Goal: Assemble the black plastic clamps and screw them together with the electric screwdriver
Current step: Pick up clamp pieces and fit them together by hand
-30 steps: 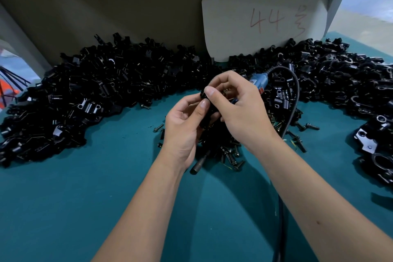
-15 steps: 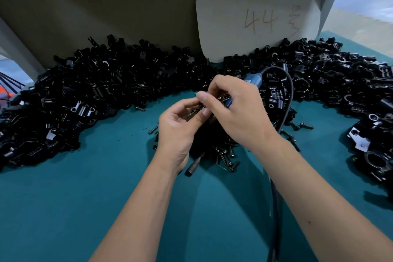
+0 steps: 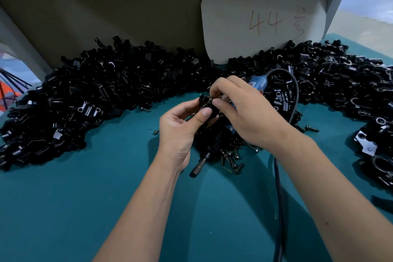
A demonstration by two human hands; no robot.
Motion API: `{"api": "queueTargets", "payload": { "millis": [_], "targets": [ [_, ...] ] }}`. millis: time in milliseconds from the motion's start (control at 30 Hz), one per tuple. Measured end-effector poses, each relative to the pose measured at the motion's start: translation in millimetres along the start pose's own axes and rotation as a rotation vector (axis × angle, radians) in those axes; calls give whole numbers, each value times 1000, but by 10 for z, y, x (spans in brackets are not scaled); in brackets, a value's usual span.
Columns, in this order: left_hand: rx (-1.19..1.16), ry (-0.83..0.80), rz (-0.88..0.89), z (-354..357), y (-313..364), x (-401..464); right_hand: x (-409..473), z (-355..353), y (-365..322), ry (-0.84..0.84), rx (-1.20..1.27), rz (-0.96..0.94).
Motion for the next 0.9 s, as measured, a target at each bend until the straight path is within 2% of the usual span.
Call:
{"api": "queueTargets", "payload": {
  "millis": [367, 533, 733, 900],
  "targets": [
    [110, -45, 2, -19, 43, 0, -10, -53, 64, -190, -27, 93],
    [106, -48, -26, -24, 64, 5, -15, -29, 32, -170, -19, 123],
    [156, -83, -19, -56, 93, 14, -25, -28, 34, -183, -75, 55],
    [155, -132, -27, -46, 70, -3, -23, 53, 44, -46, -56, 34]
  ]
}}
Point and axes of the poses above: each hand's wrist, its own x-axis towards the middle knuckle, its own z-axis out of the palm, y = z × x, the point moved 1 cm from there along x, towards the middle knuckle, and after that the axes turned 5 degrees about z, right-handed, at the moved point
